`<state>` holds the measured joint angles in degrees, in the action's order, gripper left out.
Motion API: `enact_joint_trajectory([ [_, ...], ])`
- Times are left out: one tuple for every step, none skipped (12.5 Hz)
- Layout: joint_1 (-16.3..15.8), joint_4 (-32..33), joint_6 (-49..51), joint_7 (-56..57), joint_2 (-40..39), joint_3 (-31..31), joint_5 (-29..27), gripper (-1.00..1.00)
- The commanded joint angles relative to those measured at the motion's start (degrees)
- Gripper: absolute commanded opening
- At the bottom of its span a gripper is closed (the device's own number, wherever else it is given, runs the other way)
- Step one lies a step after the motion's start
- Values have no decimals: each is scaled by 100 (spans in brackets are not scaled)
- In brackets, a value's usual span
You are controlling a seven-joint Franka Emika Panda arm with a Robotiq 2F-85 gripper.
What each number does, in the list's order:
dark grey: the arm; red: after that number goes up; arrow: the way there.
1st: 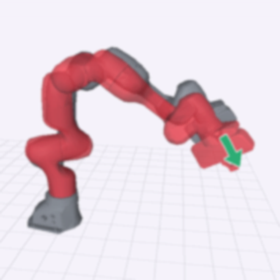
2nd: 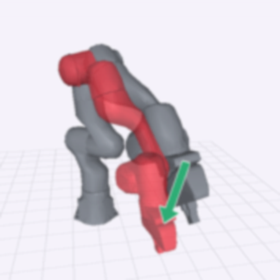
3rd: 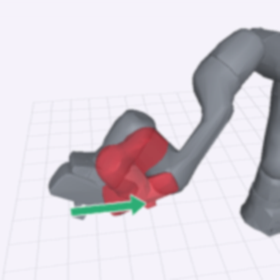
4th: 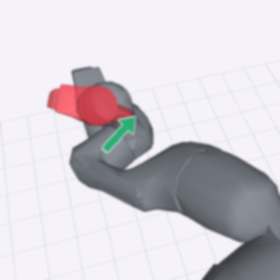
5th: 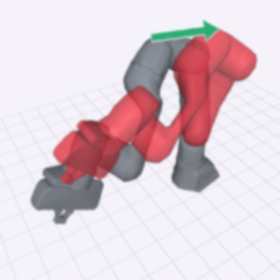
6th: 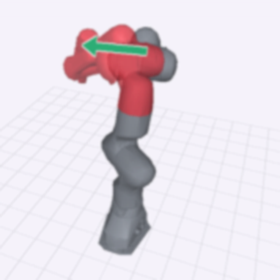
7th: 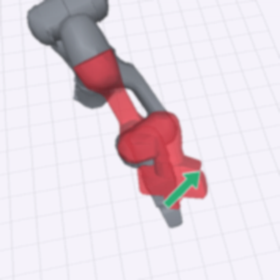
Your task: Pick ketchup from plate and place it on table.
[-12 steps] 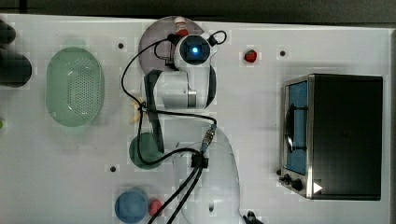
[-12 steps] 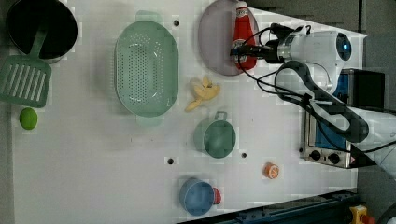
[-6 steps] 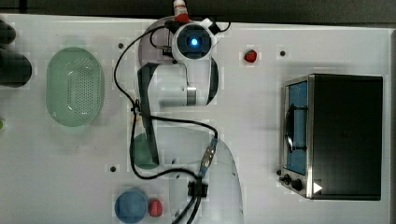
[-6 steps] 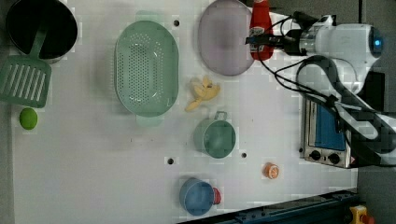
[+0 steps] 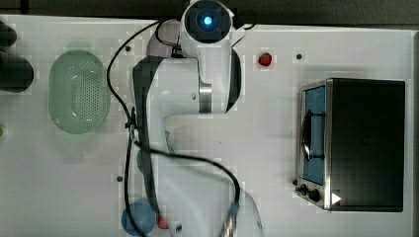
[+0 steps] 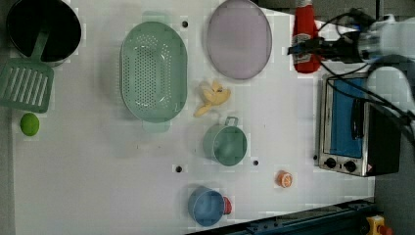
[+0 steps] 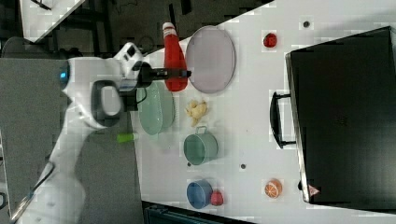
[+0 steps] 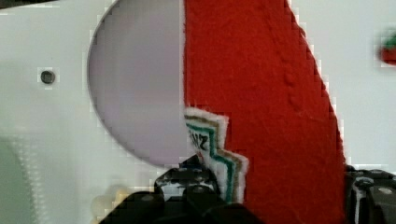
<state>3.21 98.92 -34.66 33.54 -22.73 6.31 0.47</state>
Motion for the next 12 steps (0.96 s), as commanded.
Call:
enact_joint_trajectory([
  [121,141,371,-770,701,-50,3,27],
  [146,309,506,-878,920,-87,2,27],
  [174,562,632,-925,1159,-120,1,27],
  [198,880,658,-926,1398,-169,0,26],
  [221,1233,628,-926,1629,-225,-2,27],
  [236,1593,604,-927,1842,-280,-3,27],
  [244,1948,565,-926,2032,-327,-4,27],
  [252,2280,494,-927,2178,-366,-4,27],
  [259,2572,381,-927,2260,-403,-6,27],
  [263,2834,174,-926,2279,-424,-16,26],
  [263,3094,-149,-926,2250,-433,-18,27],
  [263,3355,-555,-926,2179,-435,-20,27],
])
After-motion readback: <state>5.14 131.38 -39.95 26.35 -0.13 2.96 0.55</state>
